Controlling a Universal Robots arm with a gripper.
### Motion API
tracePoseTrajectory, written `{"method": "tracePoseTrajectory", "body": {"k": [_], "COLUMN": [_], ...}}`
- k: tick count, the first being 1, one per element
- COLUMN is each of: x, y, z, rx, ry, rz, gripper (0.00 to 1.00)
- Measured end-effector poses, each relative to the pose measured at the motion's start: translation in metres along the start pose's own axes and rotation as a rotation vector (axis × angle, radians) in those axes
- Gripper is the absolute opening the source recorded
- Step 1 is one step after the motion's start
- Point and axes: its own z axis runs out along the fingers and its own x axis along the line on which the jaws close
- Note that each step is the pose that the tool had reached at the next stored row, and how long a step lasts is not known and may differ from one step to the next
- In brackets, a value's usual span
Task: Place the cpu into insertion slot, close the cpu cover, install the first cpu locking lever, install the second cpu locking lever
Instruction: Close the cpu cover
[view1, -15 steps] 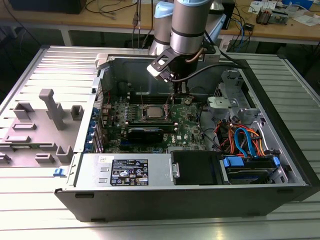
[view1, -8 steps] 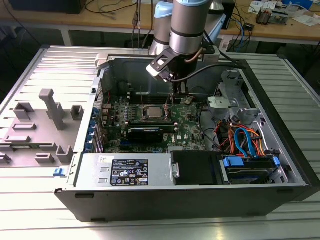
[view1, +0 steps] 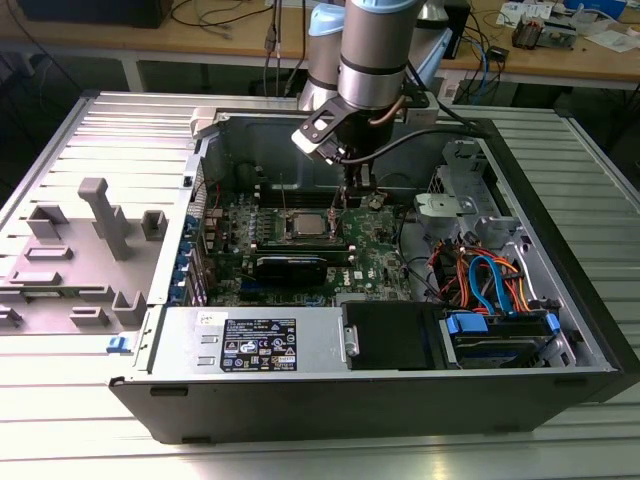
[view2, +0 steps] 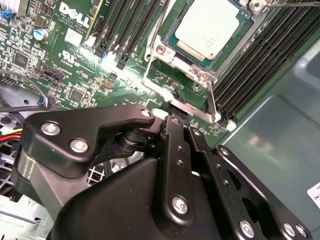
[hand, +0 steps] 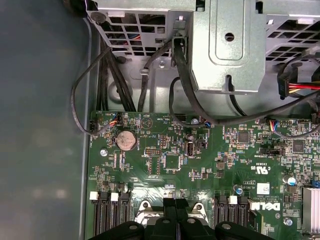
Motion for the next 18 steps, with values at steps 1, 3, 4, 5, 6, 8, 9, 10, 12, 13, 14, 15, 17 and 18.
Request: {"method": "tracePoseTrajectory", "body": {"k": [1,3,4,5,6,8,9,10,12,13,14,15,17,18], "x": [0.0000,0.0000,0.0000,0.0000,0.0000,0.0001,0.0001,0.0001,0.0001,0.0001,0.0001,0.0001,0.0001,0.0001], "y": [-0.0001,-0.0006,-0.0008,-0.0010,-0.0011,-0.0015,-0.0017,-0.0018,-0.0021,-0.0023,-0.0025,-0.0027,-0.0032,-0.0033], "z": [0.0000,0.0000,0.0000,0.0001,0.0001,0.0001,0.0001,0.0001,0.0002,0.0002,0.0002,0.0002,0.0003,0.0003], "rx": [0.0000,0.0000,0.0000,0.0000,0.0000,0.0000,0.0000,0.0000,0.0000,0.0000,0.0000,0.0000,0.0000,0.0000], "ry": [0.0000,0.0000,0.0000,0.0000,0.0000,0.0000,0.0000,0.0000,0.0000,0.0001,0.0000,0.0000,0.0000,0.0000], "rz": [0.000,0.000,0.000,0.000,0.000,0.000,0.000,0.000,0.000,0.000,0.000,0.000,0.000,0.000], "gripper": [0.11,0.11,0.11,0.11,0.11,0.11,0.11,0.11,0.11,0.11,0.11,0.11,0.11,0.11]}}
